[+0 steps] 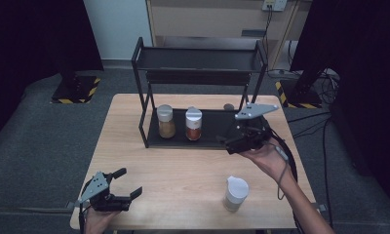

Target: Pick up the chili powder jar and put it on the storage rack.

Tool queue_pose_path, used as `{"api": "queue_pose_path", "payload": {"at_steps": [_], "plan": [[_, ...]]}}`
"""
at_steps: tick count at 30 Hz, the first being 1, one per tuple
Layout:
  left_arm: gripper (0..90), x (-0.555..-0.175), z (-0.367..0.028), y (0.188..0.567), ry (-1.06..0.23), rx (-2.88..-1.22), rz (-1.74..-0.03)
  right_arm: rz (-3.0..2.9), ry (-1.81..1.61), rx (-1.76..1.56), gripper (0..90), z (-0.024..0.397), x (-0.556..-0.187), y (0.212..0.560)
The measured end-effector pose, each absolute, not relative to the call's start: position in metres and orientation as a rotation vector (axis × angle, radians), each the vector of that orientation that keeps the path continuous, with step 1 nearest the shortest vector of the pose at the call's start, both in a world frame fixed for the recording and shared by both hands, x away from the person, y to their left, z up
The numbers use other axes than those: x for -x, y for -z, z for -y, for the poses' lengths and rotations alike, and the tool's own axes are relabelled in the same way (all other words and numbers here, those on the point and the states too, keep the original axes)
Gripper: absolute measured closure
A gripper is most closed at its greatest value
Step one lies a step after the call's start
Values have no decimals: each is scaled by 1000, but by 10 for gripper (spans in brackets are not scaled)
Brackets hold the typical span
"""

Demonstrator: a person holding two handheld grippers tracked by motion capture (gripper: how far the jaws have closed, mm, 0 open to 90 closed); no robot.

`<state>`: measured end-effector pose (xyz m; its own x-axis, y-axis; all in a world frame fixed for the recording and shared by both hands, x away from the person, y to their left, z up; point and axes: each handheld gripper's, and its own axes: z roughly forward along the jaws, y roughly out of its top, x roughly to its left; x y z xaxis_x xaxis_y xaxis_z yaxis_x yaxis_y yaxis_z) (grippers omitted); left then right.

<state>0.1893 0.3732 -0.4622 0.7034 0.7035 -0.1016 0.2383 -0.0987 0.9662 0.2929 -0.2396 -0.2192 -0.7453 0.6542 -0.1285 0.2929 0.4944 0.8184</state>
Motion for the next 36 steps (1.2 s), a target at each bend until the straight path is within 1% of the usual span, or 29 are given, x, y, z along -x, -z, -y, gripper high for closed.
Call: {"api": "queue_pose_path", "payload": {"at_steps": [13,17,21,26,36], "plan": [[48,-189,-373,462,-466,-1669,-775,-2202,-1250,-841,74,293,-241,250],[48,-189,-373,462,-467,-1669,-775,-2173,-1268,-863,74,308,-227,264],[48,-189,-372,462,-468,-1670,-778,-2125,-1310,-885,76,323,-216,289],[48,-189,-372,461,-472,-1672,-778,-2082,-1302,-909,76,332,-202,311],[48,-189,-372,462,-471,-1671,-781,-2067,-1304,-993,70,344,-188,348]]}}
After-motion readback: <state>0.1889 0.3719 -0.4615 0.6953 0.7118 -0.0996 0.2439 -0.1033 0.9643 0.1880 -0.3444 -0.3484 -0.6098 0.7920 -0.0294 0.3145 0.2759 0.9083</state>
